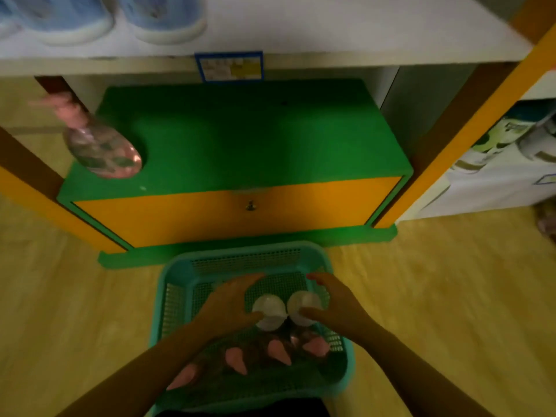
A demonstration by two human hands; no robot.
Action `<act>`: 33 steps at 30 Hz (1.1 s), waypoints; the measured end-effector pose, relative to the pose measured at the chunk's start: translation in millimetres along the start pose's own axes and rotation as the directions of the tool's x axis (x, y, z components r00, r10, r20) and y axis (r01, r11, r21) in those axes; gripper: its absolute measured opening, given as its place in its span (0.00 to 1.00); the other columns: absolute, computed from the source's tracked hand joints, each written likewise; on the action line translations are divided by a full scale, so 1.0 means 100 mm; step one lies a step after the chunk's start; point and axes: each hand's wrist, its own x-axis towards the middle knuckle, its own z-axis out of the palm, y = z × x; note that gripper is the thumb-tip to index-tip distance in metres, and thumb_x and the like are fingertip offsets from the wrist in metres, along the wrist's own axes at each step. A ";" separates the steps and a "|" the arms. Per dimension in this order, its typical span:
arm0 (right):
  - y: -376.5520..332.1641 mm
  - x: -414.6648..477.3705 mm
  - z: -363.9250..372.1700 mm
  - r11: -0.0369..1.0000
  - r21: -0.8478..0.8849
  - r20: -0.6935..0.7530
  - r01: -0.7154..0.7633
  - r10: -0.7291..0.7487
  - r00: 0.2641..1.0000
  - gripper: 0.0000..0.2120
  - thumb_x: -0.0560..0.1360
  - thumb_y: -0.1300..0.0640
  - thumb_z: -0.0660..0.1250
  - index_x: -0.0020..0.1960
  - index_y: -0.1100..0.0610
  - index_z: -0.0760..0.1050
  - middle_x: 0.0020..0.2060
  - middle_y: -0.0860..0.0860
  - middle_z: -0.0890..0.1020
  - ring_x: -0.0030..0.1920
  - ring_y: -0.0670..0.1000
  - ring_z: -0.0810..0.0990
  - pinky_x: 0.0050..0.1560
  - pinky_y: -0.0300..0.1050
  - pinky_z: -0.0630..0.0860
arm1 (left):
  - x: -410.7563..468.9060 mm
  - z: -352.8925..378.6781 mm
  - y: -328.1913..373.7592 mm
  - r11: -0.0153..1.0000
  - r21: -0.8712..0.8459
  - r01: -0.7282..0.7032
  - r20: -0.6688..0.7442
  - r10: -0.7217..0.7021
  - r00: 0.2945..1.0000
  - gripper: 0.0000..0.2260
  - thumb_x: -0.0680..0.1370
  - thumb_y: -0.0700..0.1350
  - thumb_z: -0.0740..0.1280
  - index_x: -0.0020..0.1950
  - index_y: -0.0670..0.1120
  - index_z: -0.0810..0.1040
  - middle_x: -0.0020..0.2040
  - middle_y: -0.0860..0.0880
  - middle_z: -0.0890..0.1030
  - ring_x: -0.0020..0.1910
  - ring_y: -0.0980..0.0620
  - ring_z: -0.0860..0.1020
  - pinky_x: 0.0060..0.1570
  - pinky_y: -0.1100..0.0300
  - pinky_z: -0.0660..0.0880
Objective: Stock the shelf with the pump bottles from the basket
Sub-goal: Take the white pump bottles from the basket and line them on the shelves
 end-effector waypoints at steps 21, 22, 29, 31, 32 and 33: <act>-0.39 0.05 -0.34 0.952 0.266 -0.323 0.148 -0.056 0.945 0.14 0.72 0.57 0.68 0.57 0.52 0.73 0.49 0.49 0.79 0.48 0.40 0.77 0.45 0.32 0.73 | 0.00 -0.34 0.15 0.880 -0.454 -0.142 -0.221 0.044 0.974 0.10 0.73 0.47 0.66 0.53 0.54 0.71 0.52 0.56 0.78 0.52 0.63 0.76 0.49 0.70 0.74; -0.55 0.03 -0.44 0.934 0.307 -0.324 0.184 -0.079 0.943 0.13 0.72 0.58 0.68 0.55 0.51 0.73 0.47 0.48 0.80 0.45 0.36 0.77 0.43 0.29 0.73 | -0.04 -0.46 0.25 0.863 -0.475 -0.170 -0.252 0.051 0.966 0.10 0.73 0.47 0.66 0.54 0.52 0.72 0.53 0.55 0.78 0.53 0.62 0.76 0.49 0.69 0.74; -1.55 -0.12 -1.07 0.855 0.362 -0.349 0.372 -0.246 0.904 0.12 0.73 0.61 0.67 0.56 0.54 0.73 0.48 0.51 0.81 0.45 0.39 0.79 0.44 0.31 0.75 | -0.37 -1.34 0.96 0.762 -0.543 -0.352 -0.382 0.149 0.912 0.07 0.72 0.43 0.66 0.49 0.48 0.73 0.43 0.56 0.80 0.44 0.64 0.78 0.44 0.68 0.75; -1.82 -0.18 -1.23 0.848 0.333 -0.381 0.412 -0.278 0.882 0.12 0.72 0.58 0.68 0.53 0.49 0.72 0.51 0.54 0.81 0.48 0.47 0.80 0.48 0.39 0.77 | -0.48 -1.55 1.13 0.758 -0.515 -0.401 -0.444 0.164 0.881 0.07 0.72 0.42 0.67 0.48 0.46 0.72 0.42 0.55 0.78 0.42 0.64 0.76 0.43 0.68 0.75; -1.96 -0.22 -1.31 0.847 0.311 -0.404 0.432 -0.294 0.866 0.12 0.71 0.58 0.69 0.51 0.47 0.72 0.51 0.55 0.81 0.49 0.51 0.80 0.50 0.45 0.77 | -0.53 -1.65 1.21 0.762 -0.495 -0.418 -0.476 0.165 0.864 0.06 0.73 0.41 0.66 0.48 0.46 0.72 0.43 0.53 0.78 0.41 0.64 0.76 0.42 0.69 0.75; -2.10 -0.25 -1.38 0.842 0.289 -0.428 0.455 -0.312 0.848 0.12 0.71 0.58 0.69 0.51 0.48 0.72 0.50 0.56 0.81 0.50 0.54 0.80 0.51 0.50 0.76 | -0.58 -1.75 1.29 0.766 -0.473 -0.436 -0.509 0.166 0.844 0.06 0.74 0.40 0.66 0.48 0.46 0.72 0.44 0.50 0.77 0.41 0.64 0.75 0.41 0.69 0.74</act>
